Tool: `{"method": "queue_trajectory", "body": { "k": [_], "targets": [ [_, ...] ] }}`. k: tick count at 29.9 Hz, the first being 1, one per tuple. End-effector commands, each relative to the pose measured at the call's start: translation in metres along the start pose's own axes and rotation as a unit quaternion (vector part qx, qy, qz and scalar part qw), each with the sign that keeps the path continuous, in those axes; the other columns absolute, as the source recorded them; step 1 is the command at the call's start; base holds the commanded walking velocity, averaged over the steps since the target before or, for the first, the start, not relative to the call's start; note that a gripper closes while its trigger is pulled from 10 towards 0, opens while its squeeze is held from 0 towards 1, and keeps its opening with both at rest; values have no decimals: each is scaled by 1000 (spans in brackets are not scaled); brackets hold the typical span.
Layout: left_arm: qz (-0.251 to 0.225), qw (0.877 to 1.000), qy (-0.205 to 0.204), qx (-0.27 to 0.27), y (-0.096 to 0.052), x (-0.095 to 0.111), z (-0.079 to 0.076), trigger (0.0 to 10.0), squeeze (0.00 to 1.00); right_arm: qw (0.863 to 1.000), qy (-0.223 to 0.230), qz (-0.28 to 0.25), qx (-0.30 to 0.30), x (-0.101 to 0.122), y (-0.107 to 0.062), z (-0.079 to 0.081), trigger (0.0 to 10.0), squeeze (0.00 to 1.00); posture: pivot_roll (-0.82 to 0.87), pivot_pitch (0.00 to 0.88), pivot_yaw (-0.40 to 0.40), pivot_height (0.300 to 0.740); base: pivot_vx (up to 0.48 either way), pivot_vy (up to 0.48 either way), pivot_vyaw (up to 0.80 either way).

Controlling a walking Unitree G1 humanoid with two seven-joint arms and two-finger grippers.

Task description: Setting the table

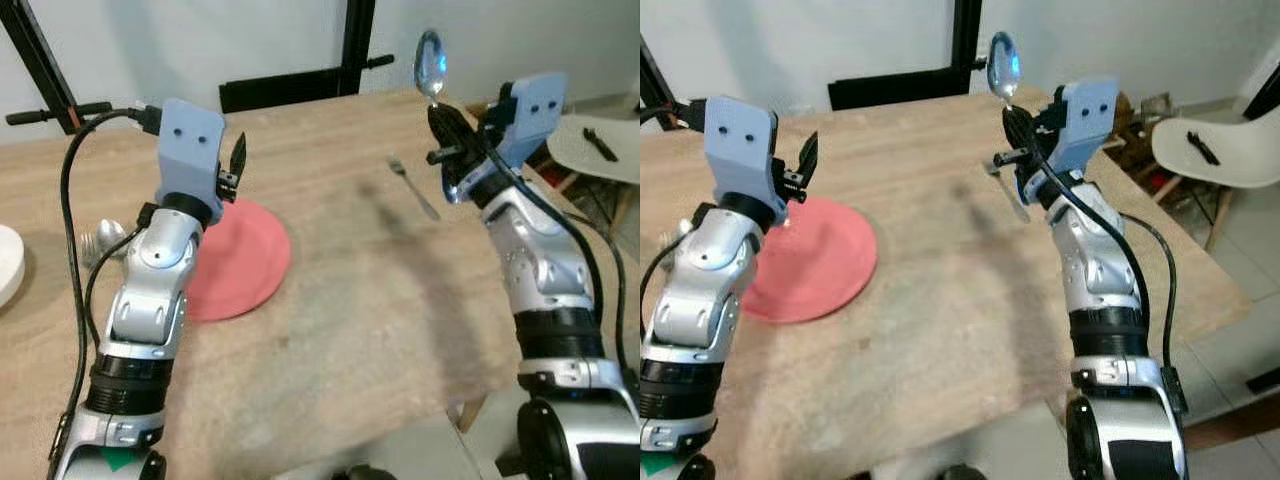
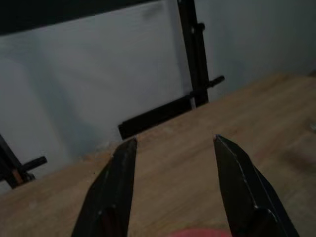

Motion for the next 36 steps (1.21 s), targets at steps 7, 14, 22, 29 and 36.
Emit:
{"method": "queue_trajectory", "body": {
  "k": [7, 14, 22, 29, 36],
  "targets": [
    [6, 999, -9, -43, -6, 7, -9, 10000, 0, 997, -29, 70, 17, -32, 8, -5, 10000, 0, -61, 46, 22, 740, 0, 0, 0],
    [35, 988, -15, -150, -14, 23, -18, 10000, 0, 989, -36, 143, -1, -60, 9, -10, 10000, 0, 3, 91, 14, 740, 0, 0, 0],
    [75, 964, -11, -256, -20, 30, -36, 10000, 0, 986, -25, 162, -1, -69, 9, -10, 10000, 0, 48, 164, 41, 740, 0, 0, 0],
    [74, 953, -7, -294, -20, 46, -48, 10000, 0, 983, -28, 179, 1, -78, 5, -10, 10000, 0, 88, 216, 67, 740, 0, 0, 0],
    [83, 949, -11, -303, -24, 56, -46, 10000, 0, 981, -42, 188, -6, -81, 4, -15, 10000, 0, 104, 244, 76, 740, 0, 0, 0]
  ]
}}
Point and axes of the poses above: a point about 5 cm out from each wrist's last joint towards the gripper, its own y axis pointing out of the wrist towards the gripper, its own x axis along the axis of the wrist's last joint, z = x × y, the point moved 4 cm from there along y, pointing out of the wrist towards the gripper, and after that the axes turned 11 degrees about -y, right-handed, at the moved point
